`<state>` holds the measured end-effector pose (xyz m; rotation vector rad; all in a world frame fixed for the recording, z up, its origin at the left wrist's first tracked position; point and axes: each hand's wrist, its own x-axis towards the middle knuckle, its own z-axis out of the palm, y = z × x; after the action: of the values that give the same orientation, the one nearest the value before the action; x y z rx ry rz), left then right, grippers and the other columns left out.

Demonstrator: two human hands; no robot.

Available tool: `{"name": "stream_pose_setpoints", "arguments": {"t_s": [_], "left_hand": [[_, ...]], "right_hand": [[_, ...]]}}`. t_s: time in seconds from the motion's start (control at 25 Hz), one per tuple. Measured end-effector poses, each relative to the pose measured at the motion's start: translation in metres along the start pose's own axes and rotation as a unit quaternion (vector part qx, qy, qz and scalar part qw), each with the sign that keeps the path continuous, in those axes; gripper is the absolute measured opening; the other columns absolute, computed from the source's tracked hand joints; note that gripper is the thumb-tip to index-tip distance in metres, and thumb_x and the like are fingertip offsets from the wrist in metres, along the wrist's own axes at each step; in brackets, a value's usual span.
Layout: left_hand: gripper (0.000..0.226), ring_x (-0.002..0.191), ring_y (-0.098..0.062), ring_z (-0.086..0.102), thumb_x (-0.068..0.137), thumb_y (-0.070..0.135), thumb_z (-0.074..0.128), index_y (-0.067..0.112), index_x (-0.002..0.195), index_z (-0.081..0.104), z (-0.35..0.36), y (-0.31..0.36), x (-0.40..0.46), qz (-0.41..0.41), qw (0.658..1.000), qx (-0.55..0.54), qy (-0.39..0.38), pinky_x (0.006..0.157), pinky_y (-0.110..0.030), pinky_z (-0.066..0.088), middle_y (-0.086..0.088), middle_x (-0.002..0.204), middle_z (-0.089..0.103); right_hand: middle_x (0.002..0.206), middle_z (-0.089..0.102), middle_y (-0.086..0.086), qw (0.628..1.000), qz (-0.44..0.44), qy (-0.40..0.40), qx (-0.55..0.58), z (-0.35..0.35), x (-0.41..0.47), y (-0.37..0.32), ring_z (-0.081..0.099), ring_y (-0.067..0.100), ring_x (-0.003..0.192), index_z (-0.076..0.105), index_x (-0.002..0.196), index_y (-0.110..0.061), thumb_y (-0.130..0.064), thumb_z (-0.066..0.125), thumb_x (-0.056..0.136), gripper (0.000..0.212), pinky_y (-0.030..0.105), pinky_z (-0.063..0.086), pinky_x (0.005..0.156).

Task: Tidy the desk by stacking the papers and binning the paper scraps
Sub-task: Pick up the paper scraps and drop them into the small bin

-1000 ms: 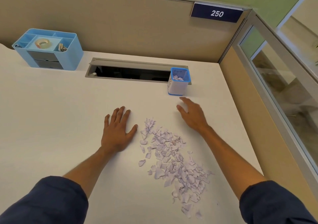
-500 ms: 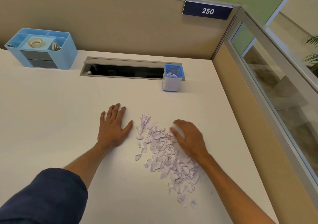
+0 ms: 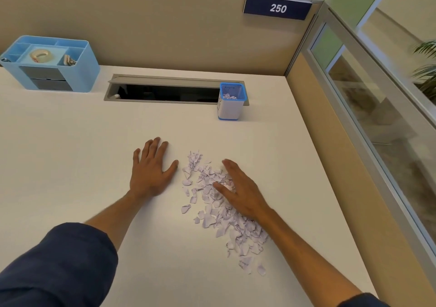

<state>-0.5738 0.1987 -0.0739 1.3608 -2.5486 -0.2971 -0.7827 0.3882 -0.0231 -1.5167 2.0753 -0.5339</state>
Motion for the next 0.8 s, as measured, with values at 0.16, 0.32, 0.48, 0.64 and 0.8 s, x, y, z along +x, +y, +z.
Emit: {"name": "stream_pose_setpoints", "arguments": {"t_s": [0.16,0.32,0.48,0.64,0.8], "left_hand": [[0.073,0.150,-0.020,0.011,0.091,0.065,0.024,0.024,0.150,0.030,0.000,0.000,0.001,-0.002,1.000,0.001,-0.003,0.120,-0.047,0.008,0.000,0.162,0.021],[0.073,0.150,-0.020,0.011,0.091,0.065,0.022,0.024,0.151,0.029,0.000,-0.001,0.000,-0.004,1.000,0.002,-0.006,0.121,-0.047,0.007,0.001,0.162,0.020],[0.072,0.150,-0.019,0.011,0.092,0.065,0.023,0.024,0.151,0.029,-0.001,0.000,-0.001,-0.002,1.000,-0.002,-0.003,0.121,-0.047,0.007,0.001,0.162,0.020],[0.071,0.149,-0.020,0.011,0.092,0.064,0.025,0.023,0.150,0.030,0.000,0.000,-0.001,-0.003,1.000,0.000,-0.003,0.120,-0.047,0.008,0.000,0.162,0.021],[0.071,0.149,-0.020,0.012,0.092,0.063,0.026,0.023,0.149,0.031,0.000,0.000,-0.001,-0.003,1.000,0.000,-0.001,0.120,-0.047,0.009,0.000,0.161,0.022]], "right_hand": [[0.161,0.011,-0.005,0.999,-0.029,0.014,-0.034,0.008,0.047,-0.036,0.012,0.012,0.147,0.017,0.153,-0.023,-0.058,0.040,0.095,0.072,0.034,0.017,0.117],[0.161,0.016,0.001,0.990,-0.089,-0.038,-0.105,0.025,0.079,-0.050,0.013,0.019,0.147,0.027,0.151,-0.027,-0.053,0.039,0.097,0.061,0.043,0.019,0.118],[0.144,0.049,0.007,0.980,-0.169,0.020,-0.104,0.030,0.052,-0.040,0.044,0.023,0.132,0.060,0.130,-0.017,-0.030,0.050,0.098,0.036,0.042,0.042,0.104],[0.141,0.052,0.005,0.980,-0.163,0.036,-0.110,0.003,0.018,-0.020,0.052,0.022,0.123,0.058,0.132,-0.019,-0.032,0.051,0.097,0.038,0.042,0.042,0.103],[0.157,0.027,-0.001,0.969,-0.058,-0.075,-0.230,-0.033,0.016,-0.015,0.035,0.019,0.137,0.022,0.152,-0.028,-0.067,0.046,0.087,0.079,0.037,0.028,0.111]]}}
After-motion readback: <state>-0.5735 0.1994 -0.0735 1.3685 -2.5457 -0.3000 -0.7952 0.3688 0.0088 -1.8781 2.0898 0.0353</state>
